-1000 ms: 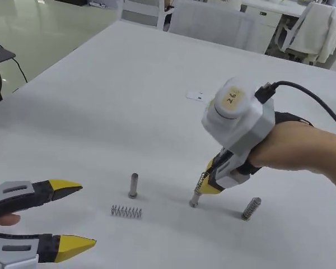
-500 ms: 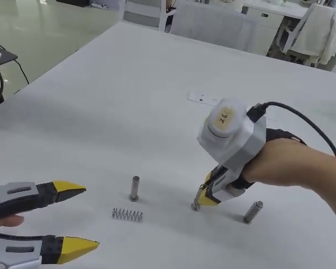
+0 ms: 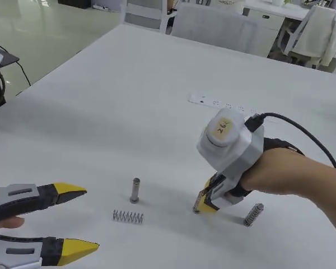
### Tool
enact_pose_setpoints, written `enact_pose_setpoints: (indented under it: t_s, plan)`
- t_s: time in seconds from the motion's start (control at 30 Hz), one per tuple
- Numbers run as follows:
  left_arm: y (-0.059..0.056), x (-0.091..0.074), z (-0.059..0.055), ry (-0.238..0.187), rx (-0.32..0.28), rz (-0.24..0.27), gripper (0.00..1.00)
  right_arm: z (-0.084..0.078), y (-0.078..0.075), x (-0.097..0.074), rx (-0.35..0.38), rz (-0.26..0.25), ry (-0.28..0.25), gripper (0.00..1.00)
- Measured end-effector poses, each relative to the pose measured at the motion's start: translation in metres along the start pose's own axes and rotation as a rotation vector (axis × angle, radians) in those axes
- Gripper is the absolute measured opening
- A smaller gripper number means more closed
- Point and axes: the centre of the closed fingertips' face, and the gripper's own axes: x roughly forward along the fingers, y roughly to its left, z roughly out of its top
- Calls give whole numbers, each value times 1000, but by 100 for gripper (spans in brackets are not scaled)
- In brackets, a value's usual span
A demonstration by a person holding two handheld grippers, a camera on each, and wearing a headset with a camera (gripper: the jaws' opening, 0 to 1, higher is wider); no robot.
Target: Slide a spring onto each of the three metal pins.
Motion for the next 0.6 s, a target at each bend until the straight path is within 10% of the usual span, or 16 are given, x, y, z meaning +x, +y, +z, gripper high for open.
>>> enact_pose_setpoints:
  t_s: [0.6]
  plan:
    - [0, -2, -2, -1, -1, 7, 49, -7, 2, 0, -20, -1, 18, 16]
